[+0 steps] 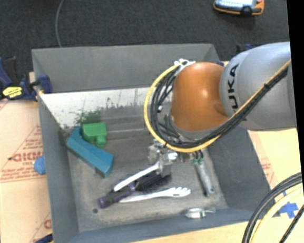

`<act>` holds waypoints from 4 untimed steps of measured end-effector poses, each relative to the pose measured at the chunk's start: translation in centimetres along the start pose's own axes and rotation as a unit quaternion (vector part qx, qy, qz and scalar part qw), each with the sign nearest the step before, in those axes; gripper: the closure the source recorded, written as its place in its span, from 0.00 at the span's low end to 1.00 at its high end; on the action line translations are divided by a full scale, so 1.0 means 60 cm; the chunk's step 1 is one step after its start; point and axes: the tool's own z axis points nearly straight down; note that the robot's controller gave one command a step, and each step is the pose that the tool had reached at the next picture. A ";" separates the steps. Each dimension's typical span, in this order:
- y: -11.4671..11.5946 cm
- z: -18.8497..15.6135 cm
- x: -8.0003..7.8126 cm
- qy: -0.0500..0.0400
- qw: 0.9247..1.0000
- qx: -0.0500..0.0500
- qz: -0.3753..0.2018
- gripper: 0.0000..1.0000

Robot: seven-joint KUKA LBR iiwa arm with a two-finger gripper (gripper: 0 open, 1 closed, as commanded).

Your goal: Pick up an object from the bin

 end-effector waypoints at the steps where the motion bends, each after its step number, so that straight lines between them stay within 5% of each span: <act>1: 0.049 0.091 -0.019 -0.001 1.000 -0.001 0.007 1.00; 2: 0.047 0.144 0.015 -0.005 1.000 0.001 0.006 1.00; 3: 0.003 0.087 -0.015 -0.008 1.000 0.000 0.004 1.00; 4: 0.003 0.087 -0.015 -0.008 1.000 0.000 0.004 1.00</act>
Offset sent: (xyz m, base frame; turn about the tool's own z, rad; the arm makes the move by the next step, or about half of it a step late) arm -0.0118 0.0274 -0.0865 0.0128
